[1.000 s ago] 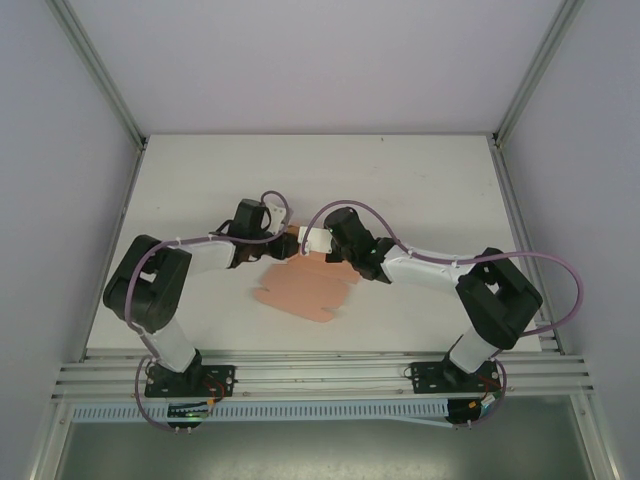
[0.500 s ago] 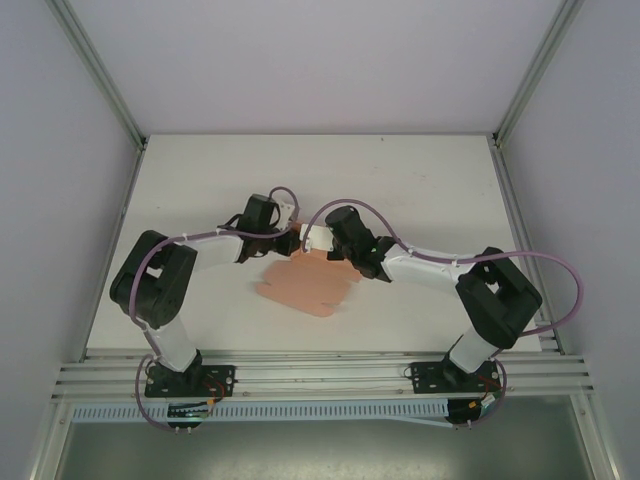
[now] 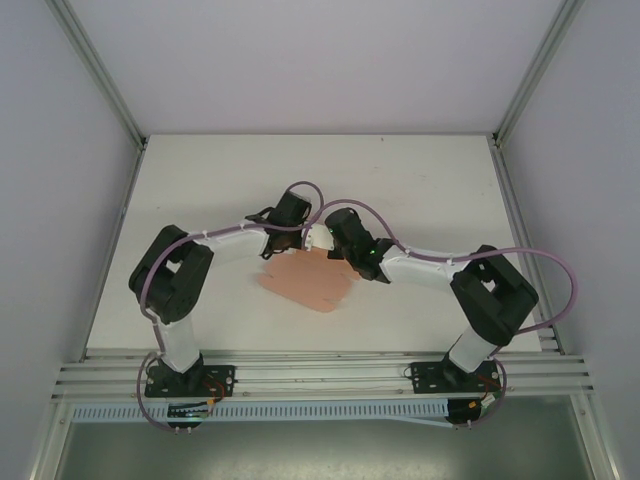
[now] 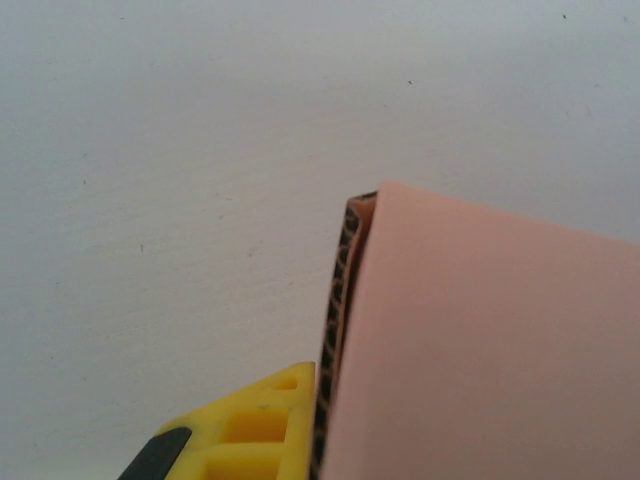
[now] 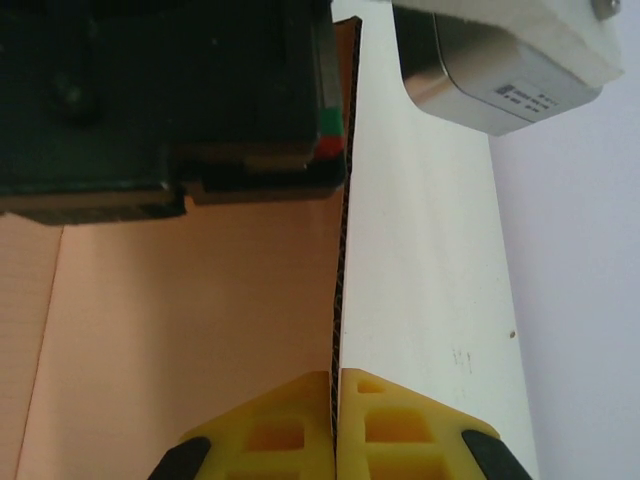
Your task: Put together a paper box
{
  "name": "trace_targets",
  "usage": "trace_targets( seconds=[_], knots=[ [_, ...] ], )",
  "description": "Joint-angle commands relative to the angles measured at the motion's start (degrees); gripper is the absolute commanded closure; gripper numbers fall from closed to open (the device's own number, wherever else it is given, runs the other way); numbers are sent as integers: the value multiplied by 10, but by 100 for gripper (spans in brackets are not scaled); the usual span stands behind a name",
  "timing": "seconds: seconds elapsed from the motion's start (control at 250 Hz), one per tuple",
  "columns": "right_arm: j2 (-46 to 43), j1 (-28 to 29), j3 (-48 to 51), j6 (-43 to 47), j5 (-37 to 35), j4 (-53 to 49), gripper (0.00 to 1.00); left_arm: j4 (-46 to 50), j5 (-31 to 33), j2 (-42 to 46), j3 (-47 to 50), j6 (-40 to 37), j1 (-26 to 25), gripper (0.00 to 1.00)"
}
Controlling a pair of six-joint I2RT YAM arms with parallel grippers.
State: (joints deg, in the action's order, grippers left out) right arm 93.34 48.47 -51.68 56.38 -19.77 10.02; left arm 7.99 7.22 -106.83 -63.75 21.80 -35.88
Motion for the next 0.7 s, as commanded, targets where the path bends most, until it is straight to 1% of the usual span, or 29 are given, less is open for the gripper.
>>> trace_targets(
  seconds=[0.0,0.048,0.12,0.144,0.208,0.24,0.372,0.416,0.504,0.564,0.6,0.616,0.675,0.699],
  knots=[
    [-27,26,2,1,35,26,100,85,181,-66,16,58,50,91],
    [-26,26,1,2,32,28,100,63,154,-65,23,44,50,86],
    [-26,25,-1,1,30,27,100,28,101,-53,30,16,50,74],
    [-25,25,-1,1,30,26,100,14,86,-46,46,12,50,70],
    [-25,23,-2,0,32,25,100,-31,34,-19,72,-9,51,69],
    [-24,24,-1,-1,31,25,100,-55,10,-4,87,-12,51,65],
    [-20,22,-1,-3,27,24,100,-114,-70,49,129,-37,51,56],
    [-18,21,0,-3,26,24,100,-125,-86,61,136,-41,51,52],
    [-15,21,-1,-5,22,24,100,-146,-124,78,153,-54,51,49],
    [-15,20,-1,-7,24,23,100,-167,-147,86,168,-58,51,49],
    [-15,20,-1,-7,26,21,100,-176,-155,86,176,-58,51,49],
    [-15,20,0,-8,26,21,100,-179,-158,100,178,-59,51,48],
    [-17,20,0,-6,26,19,100,-185,-163,110,186,-59,51,43],
    [-17,20,1,-7,26,18,100,-185,-163,114,186,-59,51,43]
  ],
)
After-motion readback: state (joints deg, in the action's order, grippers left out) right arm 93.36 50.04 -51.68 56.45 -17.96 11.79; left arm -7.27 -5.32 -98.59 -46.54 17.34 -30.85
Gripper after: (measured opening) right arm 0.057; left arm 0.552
